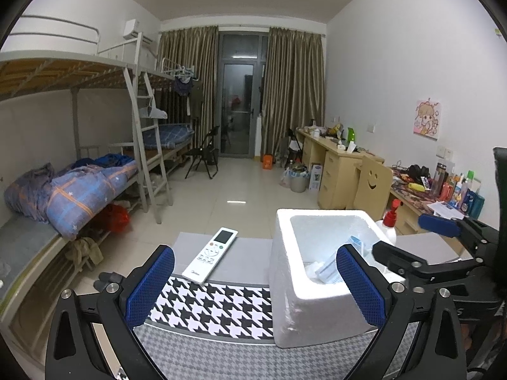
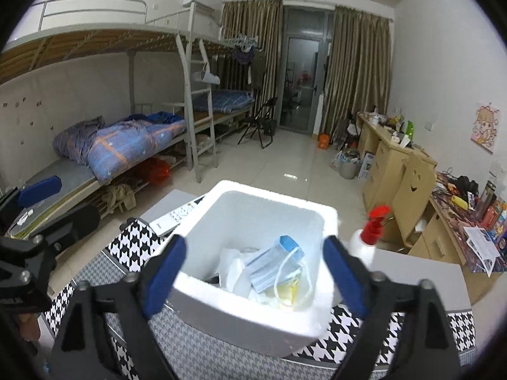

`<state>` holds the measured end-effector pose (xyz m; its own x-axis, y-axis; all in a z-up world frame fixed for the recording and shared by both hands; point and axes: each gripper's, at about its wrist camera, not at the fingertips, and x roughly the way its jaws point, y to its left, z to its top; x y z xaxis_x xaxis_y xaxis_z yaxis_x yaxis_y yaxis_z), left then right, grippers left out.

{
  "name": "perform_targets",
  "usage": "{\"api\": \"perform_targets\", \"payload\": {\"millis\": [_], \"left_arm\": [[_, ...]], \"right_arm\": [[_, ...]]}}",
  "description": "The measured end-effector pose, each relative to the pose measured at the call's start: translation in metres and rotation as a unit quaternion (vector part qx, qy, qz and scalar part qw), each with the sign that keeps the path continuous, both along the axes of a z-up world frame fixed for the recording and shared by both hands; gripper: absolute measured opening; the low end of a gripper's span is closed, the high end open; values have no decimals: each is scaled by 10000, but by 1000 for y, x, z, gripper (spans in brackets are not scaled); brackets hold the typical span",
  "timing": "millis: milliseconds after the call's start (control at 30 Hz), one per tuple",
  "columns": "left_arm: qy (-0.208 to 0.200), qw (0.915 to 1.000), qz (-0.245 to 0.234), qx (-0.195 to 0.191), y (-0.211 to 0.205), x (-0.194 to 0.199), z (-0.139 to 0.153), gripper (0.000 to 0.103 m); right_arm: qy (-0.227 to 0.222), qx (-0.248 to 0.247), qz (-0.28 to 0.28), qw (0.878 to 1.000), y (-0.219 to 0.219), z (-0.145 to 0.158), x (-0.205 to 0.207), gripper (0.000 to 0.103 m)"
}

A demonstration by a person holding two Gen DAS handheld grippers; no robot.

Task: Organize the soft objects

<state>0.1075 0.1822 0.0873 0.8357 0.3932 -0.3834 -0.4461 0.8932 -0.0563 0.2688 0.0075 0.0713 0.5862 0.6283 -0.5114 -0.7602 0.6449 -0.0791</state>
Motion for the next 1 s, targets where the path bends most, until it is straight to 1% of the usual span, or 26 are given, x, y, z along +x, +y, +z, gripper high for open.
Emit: {"api": "perform_targets", "payload": {"millis": [167,267,367,533,600,700,833,933,1000], "left_arm": [[-47,9999,-76,93,-18,-15,2,102],[-174,9997,-96,157,-32,-31,0,102],[-300,9993,-130,177,-44,-43,-1,102],[-528,9980,-217,275,-65,-67,-4,102],[-581,9975,-226,320,-71,-75,-7,102],[-680,9965,-193,438,-81,-90,-14,102],[-756,9960,-233,405,-88,-105,-21,102],[-816,9952,-215,496,-96,-116,-27,102],[-805,9950,-254,525,-100,-119,-30,102]], "right_arm": [[-25,231,-63,9997,-23,8,-17,97],[-143,388,-119,9991,-40,12,-29,97],[-132,549,-164,9983,-56,12,-37,97],[-209,749,-354,9963,-78,7,-50,98],[-280,827,-407,9953,-86,4,-59,102],[-403,945,-411,9939,-99,-3,-77,102],[-496,1061,-513,9918,-113,-13,-94,102],[-493,1136,-541,9908,-120,-19,-104,102],[-571,1119,-521,9907,-124,-22,-110,102]]}}
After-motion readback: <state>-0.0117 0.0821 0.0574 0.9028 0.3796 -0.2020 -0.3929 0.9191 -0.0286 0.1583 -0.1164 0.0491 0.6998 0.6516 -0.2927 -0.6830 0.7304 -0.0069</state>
